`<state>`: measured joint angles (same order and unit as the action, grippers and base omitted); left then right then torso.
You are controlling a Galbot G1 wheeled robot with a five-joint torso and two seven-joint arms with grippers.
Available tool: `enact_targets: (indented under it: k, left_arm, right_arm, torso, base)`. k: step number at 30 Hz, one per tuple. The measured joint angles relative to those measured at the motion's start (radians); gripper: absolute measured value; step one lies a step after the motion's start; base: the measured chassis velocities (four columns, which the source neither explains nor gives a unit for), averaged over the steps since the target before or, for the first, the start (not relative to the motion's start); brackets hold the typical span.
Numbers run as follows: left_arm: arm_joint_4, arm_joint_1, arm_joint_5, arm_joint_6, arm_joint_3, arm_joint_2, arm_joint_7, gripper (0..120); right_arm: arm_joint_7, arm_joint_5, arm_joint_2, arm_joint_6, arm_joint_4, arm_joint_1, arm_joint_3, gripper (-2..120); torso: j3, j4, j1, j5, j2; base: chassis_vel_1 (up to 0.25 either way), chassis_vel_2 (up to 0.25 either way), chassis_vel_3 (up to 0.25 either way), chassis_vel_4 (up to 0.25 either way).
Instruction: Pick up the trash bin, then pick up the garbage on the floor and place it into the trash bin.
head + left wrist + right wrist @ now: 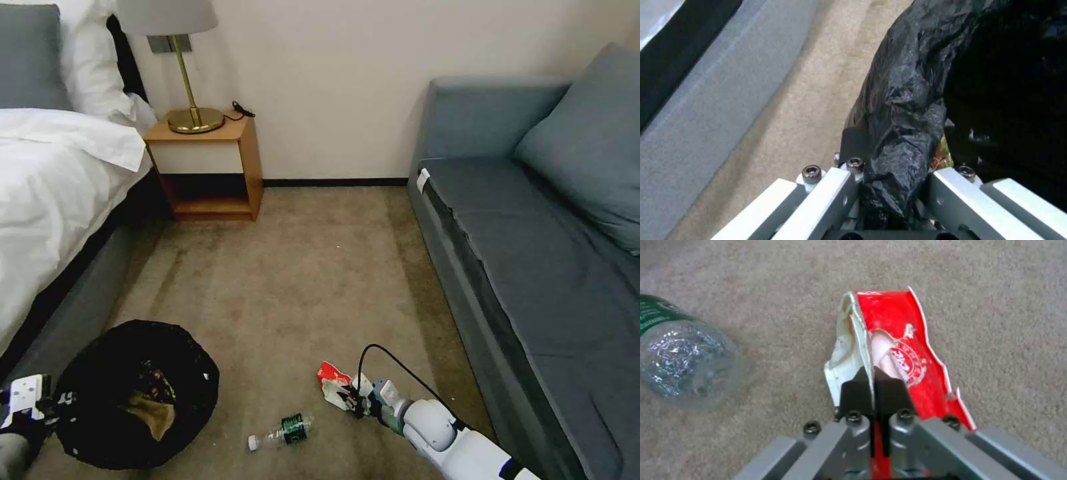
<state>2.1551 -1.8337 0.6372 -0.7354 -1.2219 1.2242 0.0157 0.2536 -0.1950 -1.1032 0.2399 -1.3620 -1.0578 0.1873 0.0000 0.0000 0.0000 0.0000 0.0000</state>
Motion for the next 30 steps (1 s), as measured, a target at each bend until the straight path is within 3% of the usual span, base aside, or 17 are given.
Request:
enact_targets:
  k: [9, 18, 22, 24, 30]
  left_arm:
    - [0.004, -0.002, 0.0, 0.0, 0.002, 0.002, 0.0, 3]
    - [0.007, -0.002, -0.001, 0.0, 0.004, 0.002, 0.0, 3]
    - [0.009, -0.004, -0.003, 0.0, 0.006, 0.006, 0.0, 3]
    - [0.017, -0.007, -0.004, 0.0, 0.006, 0.008, 0.0, 3]
    - [0.03, -0.011, -0.004, 0.0, 0.0, 0.006, -0.001, 3]
  right_arm:
    - [-0.019, -0.052, 0.012, 0.0, -0.084, -0.013, -0.026, 0]
    - [-0.09, -0.296, 0.026, 0.012, -0.439, 0.005, -0.02, 0]
    - [-0.12, -0.411, -0.009, 0.01, -0.554, 0.045, 0.028, 0]
    - [-0.128, -0.449, -0.042, -0.005, -0.601, 0.134, 0.153, 0]
    - [-0.107, -0.435, -0.1, -0.028, -0.548, 0.265, 0.275, 0]
  torso:
    - [0.0, -0.0001, 0.0, 0.0, 0.0]
    - [0.0, 0.0, 0.0, -0.0002, 0.0]
    - [0.0, 0.0001, 0.0, -0.0002, 0.0]
    - [0.0, 0.0, 0.0, -0.0001, 0.0]
    - [0.0, 0.0, 0.0, -0.0002, 0.0]
  base:
    - [0.0, 0.0, 0.0, 0.0]
    - [0.0, 0.0, 0.0, 0.0]
    - [0.0, 0.0, 0.0, 0.0]
    - [0.0, 0.0, 0.0, 0.0]
    - [0.0, 0.0, 0.0, 0.0]
